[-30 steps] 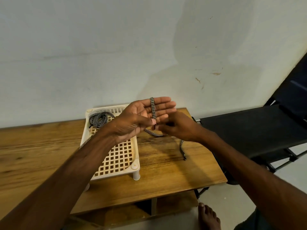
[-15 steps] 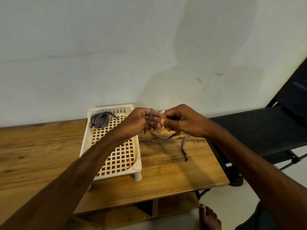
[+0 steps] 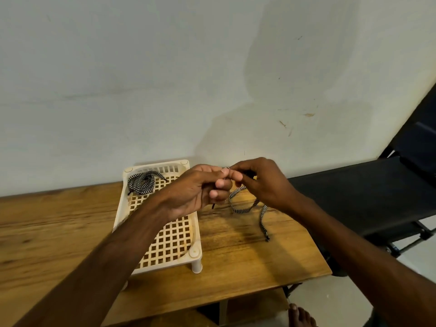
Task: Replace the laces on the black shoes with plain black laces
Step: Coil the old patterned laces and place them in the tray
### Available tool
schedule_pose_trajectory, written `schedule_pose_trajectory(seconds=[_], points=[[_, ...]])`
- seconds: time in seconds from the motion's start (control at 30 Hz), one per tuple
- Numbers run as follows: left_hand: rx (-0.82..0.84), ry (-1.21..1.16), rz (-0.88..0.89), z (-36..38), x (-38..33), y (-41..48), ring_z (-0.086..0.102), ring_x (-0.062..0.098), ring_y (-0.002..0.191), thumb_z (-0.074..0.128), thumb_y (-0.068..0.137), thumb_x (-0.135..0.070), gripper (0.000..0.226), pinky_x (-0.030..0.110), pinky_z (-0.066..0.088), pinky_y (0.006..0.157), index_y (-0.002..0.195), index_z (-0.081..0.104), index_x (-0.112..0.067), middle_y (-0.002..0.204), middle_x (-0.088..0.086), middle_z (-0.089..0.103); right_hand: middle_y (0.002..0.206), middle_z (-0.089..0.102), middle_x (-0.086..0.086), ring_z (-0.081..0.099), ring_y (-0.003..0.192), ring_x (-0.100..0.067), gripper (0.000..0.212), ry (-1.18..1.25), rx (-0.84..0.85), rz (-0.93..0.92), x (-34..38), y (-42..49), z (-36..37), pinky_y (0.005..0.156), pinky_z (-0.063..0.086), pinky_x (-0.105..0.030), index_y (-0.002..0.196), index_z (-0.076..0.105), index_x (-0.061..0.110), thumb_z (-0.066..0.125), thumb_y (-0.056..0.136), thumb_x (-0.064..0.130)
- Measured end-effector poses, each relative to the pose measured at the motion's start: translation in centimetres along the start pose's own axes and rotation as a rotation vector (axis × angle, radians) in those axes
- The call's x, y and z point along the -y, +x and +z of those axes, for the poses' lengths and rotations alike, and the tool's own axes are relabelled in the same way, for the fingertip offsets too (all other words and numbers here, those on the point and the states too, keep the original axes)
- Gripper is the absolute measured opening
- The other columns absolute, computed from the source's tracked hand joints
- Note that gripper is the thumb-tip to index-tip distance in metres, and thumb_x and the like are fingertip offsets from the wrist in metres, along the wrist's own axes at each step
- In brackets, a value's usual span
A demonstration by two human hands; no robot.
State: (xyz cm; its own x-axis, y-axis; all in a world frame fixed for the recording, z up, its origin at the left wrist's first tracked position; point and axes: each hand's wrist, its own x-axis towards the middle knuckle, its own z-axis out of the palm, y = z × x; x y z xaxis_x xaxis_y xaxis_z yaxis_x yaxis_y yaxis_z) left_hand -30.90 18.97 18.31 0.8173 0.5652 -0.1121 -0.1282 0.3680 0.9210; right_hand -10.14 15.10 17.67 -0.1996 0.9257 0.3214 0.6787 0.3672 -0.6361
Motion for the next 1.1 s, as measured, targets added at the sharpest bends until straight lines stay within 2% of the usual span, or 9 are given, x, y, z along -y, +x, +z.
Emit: schedule_pose_trajectory(seconds=[0.1, 0.2, 0.4, 0.5, 0.6, 0.73, 0.83, 0.93, 1.1], points=[[-0.045, -0.118, 0.165, 0.1, -0.1, 0.3, 0.070, 0.016, 0.088, 0.048, 0.103, -0.002, 0.032, 0.024, 0.060, 0.076, 0.131, 0.061, 0.006, 0.105, 0.009, 0.071, 0.083, 0.073, -0.004, 0.067, 0.072, -0.013, 0.019, 0.074, 0.147, 0.029, 0.9, -0.4, 2.1, 0.068, 0.055, -0.032, 0.099, 0.074, 0.010, 0.059, 0.103, 0.020], [-0.164, -0.053, 0.237, -0.5, 0.2, 0.4, 0.065, 0.033, 0.123, 0.044, 0.104, 0.004, 0.034, 0.034, 0.054, 0.101, 0.136, 0.053, 0.008, 0.132, 0.022, 0.065, 0.076, 0.071, 0.002, 0.065, 0.067, -0.009, 0.023, 0.031, 0.304, -0.006, 1.9, -0.5, 3.1, 0.064, 0.051, -0.022, 0.098, 0.076, 0.010, 0.057, 0.104, 0.021], [-0.352, 0.304, 0.180, -1.6, 0.6, 0.3, 0.071, 0.026, 0.113, 0.041, 0.106, 0.003, 0.030, 0.035, 0.056, 0.100, 0.131, 0.058, 0.002, 0.122, 0.015, 0.072, 0.075, 0.070, 0.006, 0.067, 0.071, -0.007, 0.022, 0.103, 0.412, -0.011, 2.7, -0.8, 0.2, 0.067, 0.052, -0.019, 0.103, 0.077, 0.017, 0.056, 0.105, 0.021], [-0.334, 0.470, 0.057, -1.2, 0.5, 0.4, 0.072, 0.017, 0.084, 0.042, 0.106, 0.000, 0.028, 0.025, 0.057, 0.076, 0.119, 0.065, -0.004, 0.098, 0.009, 0.076, 0.075, 0.068, 0.006, 0.062, 0.069, -0.005, 0.021, 0.201, 0.304, 0.000, 2.5, -0.7, -1.5, 0.062, 0.047, -0.017, 0.102, 0.076, 0.012, 0.056, 0.105, 0.017], [-0.215, 0.318, -0.036, -0.4, 0.7, 0.5, 0.049, 0.011, 0.061, 0.036, 0.110, -0.012, 0.031, 0.025, 0.039, 0.060, 0.116, 0.063, 0.002, 0.076, 0.003, 0.057, 0.077, 0.069, 0.006, 0.060, 0.069, -0.004, 0.020, 0.182, 0.169, 0.013, 1.7, -0.4, -2.6, 0.063, 0.044, -0.015, 0.100, 0.075, 0.011, 0.056, 0.104, 0.018], [-0.006, 0.168, -0.103, 0.2, 0.6, 0.5, 0.036, 0.010, 0.064, 0.036, 0.110, -0.036, 0.049, 0.027, 0.027, 0.061, 0.119, 0.069, -0.001, 0.073, -0.003, 0.041, 0.079, 0.071, 0.008, 0.059, 0.067, -0.004, 0.017, 0.087, -0.002, 0.039, 0.5, -0.1, -2.5, 0.064, 0.044, -0.019, 0.102, 0.076, 0.015, 0.061, 0.103, 0.023], [0.082, 0.083, -0.059, 0.6, 0.5, 0.3, 0.042, 0.009, 0.067, 0.043, 0.109, -0.024, 0.037, 0.023, 0.035, 0.062, 0.126, 0.066, -0.001, 0.077, -0.004, 0.047, 0.085, 0.073, 0.006, 0.065, 0.076, -0.006, 0.020, 0.038, 0.008, 0.043, 0.2, -0.2, -1.8, 0.069, 0.048, -0.022, 0.103, 0.077, 0.014, 0.059, 0.103, 0.023], [0.036, -0.077, 0.092, 0.7, 0.3, 0.3, 0.063, 0.014, 0.081, 0.050, 0.104, -0.011, 0.033, 0.022, 0.054, 0.071, 0.132, 0.062, 0.004, 0.095, 0.005, 0.065, 0.084, 0.072, -0.006, 0.067, 0.077, -0.020, 0.023, 0.068, 0.137, 0.079, 0.5, -0.8, 0.1, 0.072, 0.054, -0.035, 0.096, 0.072, 0.010, 0.055, 0.104, 0.022], [-0.214, -0.080, 0.242, -0.5, 0.3, 0.7, 0.067, 0.032, 0.119, 0.041, 0.107, -0.004, 0.031, 0.032, 0.056, 0.099, 0.132, 0.056, 0.007, 0.129, 0.023, 0.067, 0.072, 0.068, 0.012, 0.064, 0.065, -0.005, 0.024, 0.060, 0.380, 0.004, 2.5, -1.1, 3.0, 0.059, 0.047, -0.019, 0.104, 0.075, 0.009, 0.054, 0.106, 0.018]])
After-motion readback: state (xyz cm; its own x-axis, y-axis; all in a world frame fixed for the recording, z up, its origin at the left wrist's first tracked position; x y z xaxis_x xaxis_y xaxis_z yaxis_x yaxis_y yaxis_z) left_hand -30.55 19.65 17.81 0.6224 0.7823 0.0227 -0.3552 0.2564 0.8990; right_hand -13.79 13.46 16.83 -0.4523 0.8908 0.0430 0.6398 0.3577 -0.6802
